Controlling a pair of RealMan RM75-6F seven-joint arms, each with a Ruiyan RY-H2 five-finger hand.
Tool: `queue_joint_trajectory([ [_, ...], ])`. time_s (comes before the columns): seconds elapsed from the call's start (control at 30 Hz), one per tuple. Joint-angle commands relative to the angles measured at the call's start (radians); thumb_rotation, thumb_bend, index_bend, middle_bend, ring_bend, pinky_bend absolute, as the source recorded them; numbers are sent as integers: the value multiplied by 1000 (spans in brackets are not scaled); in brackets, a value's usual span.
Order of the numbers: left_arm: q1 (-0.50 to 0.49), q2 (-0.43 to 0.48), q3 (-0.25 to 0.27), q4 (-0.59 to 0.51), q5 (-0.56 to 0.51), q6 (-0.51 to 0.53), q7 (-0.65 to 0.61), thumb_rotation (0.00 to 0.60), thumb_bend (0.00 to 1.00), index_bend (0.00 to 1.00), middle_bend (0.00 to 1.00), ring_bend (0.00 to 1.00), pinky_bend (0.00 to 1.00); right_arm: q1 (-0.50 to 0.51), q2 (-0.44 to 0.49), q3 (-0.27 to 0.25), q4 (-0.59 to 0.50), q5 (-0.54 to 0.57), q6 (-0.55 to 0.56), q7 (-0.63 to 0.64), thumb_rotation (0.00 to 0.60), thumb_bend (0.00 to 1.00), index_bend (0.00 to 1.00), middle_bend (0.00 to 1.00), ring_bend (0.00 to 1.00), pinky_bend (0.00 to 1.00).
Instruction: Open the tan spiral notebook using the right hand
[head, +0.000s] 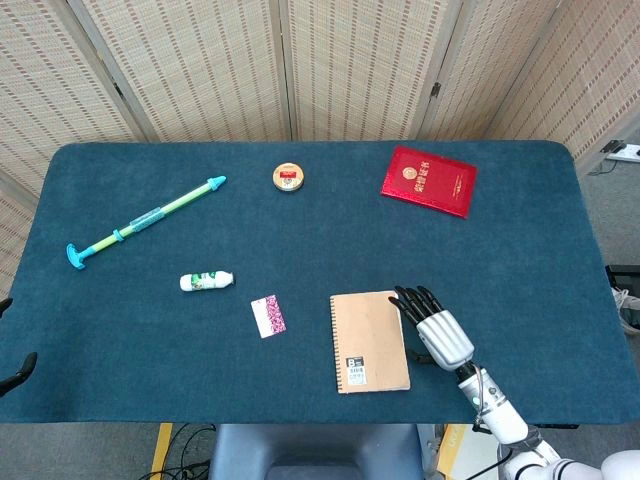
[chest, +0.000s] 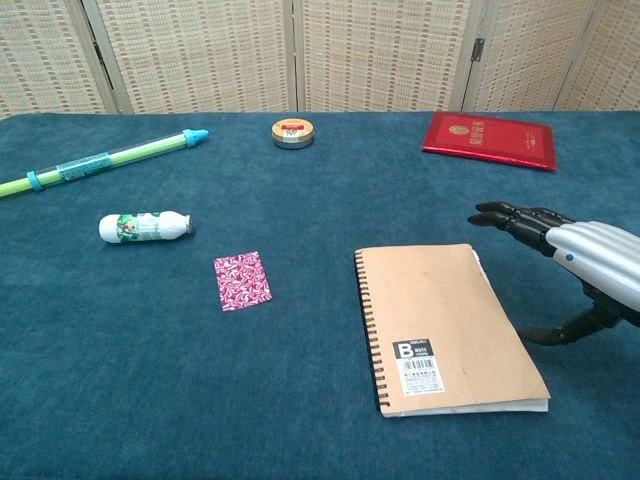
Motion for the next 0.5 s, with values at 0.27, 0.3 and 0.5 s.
queue_joint_trajectory([
  [0.27,19,15,-5,-22,6,28,-46,600,296,164,103,84,150,42,-26,26,-20,-12,13,3,600,252,0,0,0,0],
  [0.3,25,23,-5,-28,13,37,-70,600,296,164,103,84,150,48,-28,30,-25,-13,14,4,600,252,0,0,0,0],
  [0.5,84,46,-30,-37,0,142,-160,600,296,164,103,84,150,101,-49,56,-55,-19,-14,-19,600,252,0,0,0,0],
])
